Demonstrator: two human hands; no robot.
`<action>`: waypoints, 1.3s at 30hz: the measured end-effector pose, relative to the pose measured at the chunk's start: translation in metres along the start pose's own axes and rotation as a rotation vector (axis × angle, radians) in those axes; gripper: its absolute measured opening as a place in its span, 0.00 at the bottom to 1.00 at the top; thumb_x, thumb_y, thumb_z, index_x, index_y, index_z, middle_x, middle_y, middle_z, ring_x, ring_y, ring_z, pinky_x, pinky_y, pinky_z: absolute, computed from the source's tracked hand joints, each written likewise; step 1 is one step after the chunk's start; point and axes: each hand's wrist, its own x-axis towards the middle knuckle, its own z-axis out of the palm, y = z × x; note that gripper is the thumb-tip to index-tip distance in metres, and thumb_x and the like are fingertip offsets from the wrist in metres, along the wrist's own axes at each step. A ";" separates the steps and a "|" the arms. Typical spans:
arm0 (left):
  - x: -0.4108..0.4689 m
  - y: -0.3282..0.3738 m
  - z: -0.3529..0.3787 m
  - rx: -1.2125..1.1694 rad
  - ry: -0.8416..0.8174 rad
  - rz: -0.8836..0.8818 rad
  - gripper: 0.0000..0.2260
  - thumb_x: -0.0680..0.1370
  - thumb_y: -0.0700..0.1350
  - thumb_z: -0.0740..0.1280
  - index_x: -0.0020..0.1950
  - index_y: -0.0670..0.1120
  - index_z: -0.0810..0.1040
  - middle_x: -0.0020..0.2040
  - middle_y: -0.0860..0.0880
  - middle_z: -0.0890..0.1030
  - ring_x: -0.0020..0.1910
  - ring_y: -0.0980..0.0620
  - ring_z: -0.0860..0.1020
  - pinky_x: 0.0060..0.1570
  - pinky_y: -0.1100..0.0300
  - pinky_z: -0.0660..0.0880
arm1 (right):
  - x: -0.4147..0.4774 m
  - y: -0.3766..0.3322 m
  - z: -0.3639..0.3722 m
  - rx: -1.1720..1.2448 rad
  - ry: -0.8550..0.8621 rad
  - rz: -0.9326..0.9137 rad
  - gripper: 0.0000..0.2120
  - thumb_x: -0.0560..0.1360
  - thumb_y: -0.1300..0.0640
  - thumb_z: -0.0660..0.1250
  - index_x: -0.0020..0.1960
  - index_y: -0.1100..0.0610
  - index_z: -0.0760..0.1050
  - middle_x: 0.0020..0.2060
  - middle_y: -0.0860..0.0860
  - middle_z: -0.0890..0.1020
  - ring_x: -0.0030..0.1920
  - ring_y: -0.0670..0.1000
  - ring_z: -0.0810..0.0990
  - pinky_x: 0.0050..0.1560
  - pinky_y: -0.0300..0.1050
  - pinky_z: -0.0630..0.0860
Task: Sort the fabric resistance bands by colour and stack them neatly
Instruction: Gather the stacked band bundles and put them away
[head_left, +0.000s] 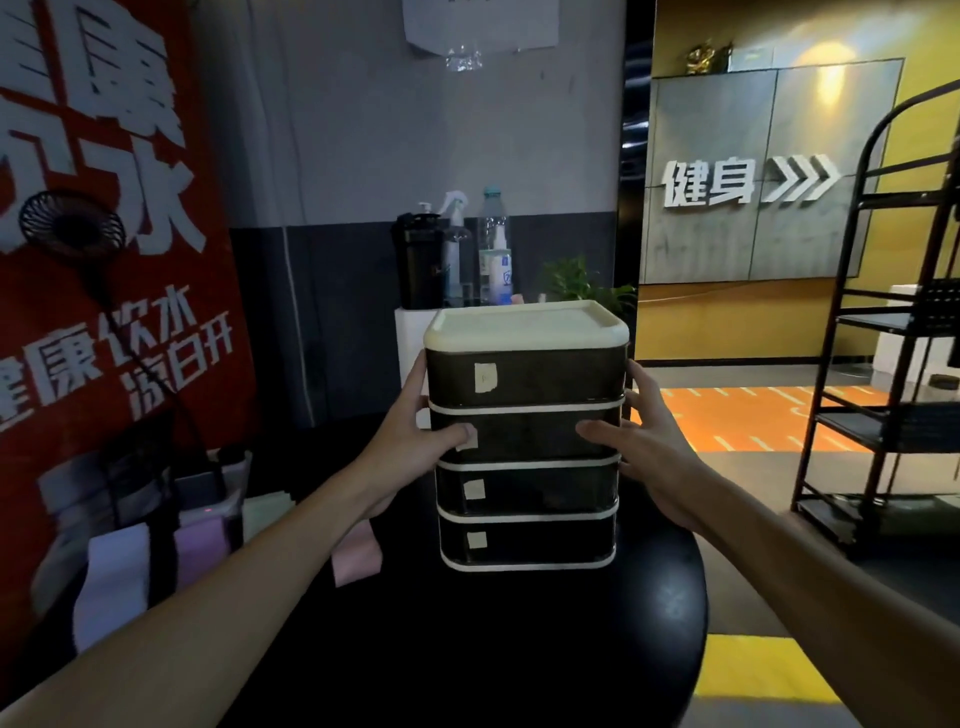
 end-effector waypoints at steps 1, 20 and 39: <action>0.002 -0.002 -0.001 0.011 0.000 -0.002 0.44 0.74 0.43 0.75 0.73 0.76 0.52 0.67 0.54 0.75 0.67 0.53 0.74 0.62 0.48 0.77 | 0.001 0.002 0.000 -0.010 -0.002 -0.010 0.44 0.70 0.68 0.73 0.75 0.39 0.57 0.63 0.43 0.75 0.64 0.52 0.76 0.62 0.62 0.75; -0.059 -0.016 -0.123 0.413 0.103 -0.177 0.08 0.82 0.41 0.65 0.61 0.45 0.78 0.55 0.48 0.80 0.41 0.61 0.78 0.37 0.70 0.72 | -0.045 0.023 0.092 -0.467 -0.111 -0.254 0.34 0.70 0.60 0.75 0.68 0.47 0.62 0.58 0.49 0.65 0.52 0.42 0.68 0.58 0.40 0.69; -0.154 -0.136 -0.250 0.919 0.234 -0.192 0.15 0.78 0.53 0.58 0.45 0.48 0.80 0.48 0.52 0.81 0.48 0.53 0.78 0.49 0.47 0.77 | -0.001 0.069 0.322 -0.613 -0.744 -0.306 0.21 0.73 0.60 0.71 0.65 0.57 0.71 0.55 0.53 0.77 0.56 0.49 0.75 0.56 0.36 0.73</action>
